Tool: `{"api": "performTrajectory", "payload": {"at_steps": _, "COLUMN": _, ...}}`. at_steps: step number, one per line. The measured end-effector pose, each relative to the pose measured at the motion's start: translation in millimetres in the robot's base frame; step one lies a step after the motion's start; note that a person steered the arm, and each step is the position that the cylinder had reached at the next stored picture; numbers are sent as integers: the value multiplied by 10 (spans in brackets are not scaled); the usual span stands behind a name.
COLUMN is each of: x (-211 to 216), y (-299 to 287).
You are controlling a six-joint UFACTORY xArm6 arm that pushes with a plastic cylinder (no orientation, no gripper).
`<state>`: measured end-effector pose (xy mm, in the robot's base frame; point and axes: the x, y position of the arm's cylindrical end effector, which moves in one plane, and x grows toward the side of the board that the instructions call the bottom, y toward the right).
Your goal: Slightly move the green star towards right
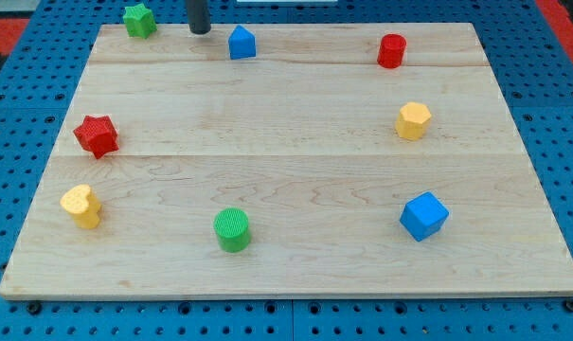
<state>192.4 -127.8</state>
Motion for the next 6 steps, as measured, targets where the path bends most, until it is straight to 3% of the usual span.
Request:
{"api": "performTrajectory", "payload": {"at_steps": 2, "x": 219, "y": -227}}
{"api": "performTrajectory", "payload": {"at_steps": 3, "x": 742, "y": -866}}
{"api": "performTrajectory", "payload": {"at_steps": 4, "x": 670, "y": -1768}}
{"api": "performTrajectory", "payload": {"at_steps": 5, "x": 592, "y": -1771}}
{"api": "performTrajectory", "payload": {"at_steps": 6, "x": -13, "y": -1758}}
